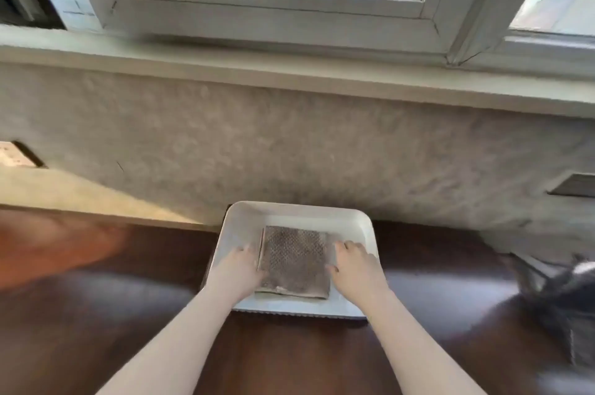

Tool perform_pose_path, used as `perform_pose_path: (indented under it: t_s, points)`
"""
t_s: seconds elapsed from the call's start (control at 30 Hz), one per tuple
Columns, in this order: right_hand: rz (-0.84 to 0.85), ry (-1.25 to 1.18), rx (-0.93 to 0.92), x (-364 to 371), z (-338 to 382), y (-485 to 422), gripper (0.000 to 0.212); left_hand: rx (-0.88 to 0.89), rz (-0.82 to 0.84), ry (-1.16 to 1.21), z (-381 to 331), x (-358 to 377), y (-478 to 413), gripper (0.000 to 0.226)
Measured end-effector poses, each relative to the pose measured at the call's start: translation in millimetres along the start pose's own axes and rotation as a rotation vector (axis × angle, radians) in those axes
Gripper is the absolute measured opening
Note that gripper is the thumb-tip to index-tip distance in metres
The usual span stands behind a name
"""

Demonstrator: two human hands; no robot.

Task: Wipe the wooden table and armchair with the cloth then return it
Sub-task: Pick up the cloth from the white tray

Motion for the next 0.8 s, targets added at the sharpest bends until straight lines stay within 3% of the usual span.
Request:
perform_pose_path:
  t_s: [0.27,0.43,0.53,0.6,0.7,0.8]
  points:
    - [-0.033,-0.463,0.313,69,-18,-7,0.036,-0.159,0.015,0.238,16,45,-29,0.062]
    - [-0.085,-0.717,0.482,91,-24,-11,0.036,-0.252,-0.007,0.387,20,57,-38,0.047]
    - [-0.085,-0.836,0.568,100,-24,-12,0.034,-0.287,0.037,0.436,19,64,-41,0.021]
    - [-0.072,-0.898,0.579,102,-20,-15,0.029,-0.302,0.079,0.452,17,67,-41,0.011]
    - [-0.135,-0.972,0.544,92,-13,-18,0.013,-0.298,0.082,0.506,14,66,-36,0.018]
    - [-0.261,-1.283,0.504,72,0,-24,0.010,-0.326,0.096,0.626,16,61,-29,0.021]
Point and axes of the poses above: each hand's wrist, its own y-axis away from the middle knuckle, its own x-axis out of the palm, z = x × y, the point moved 7 cm from there along -y, towards the middle knuckle, and after that the axes turned 8 degrees about -x, right-handed, at the moved point
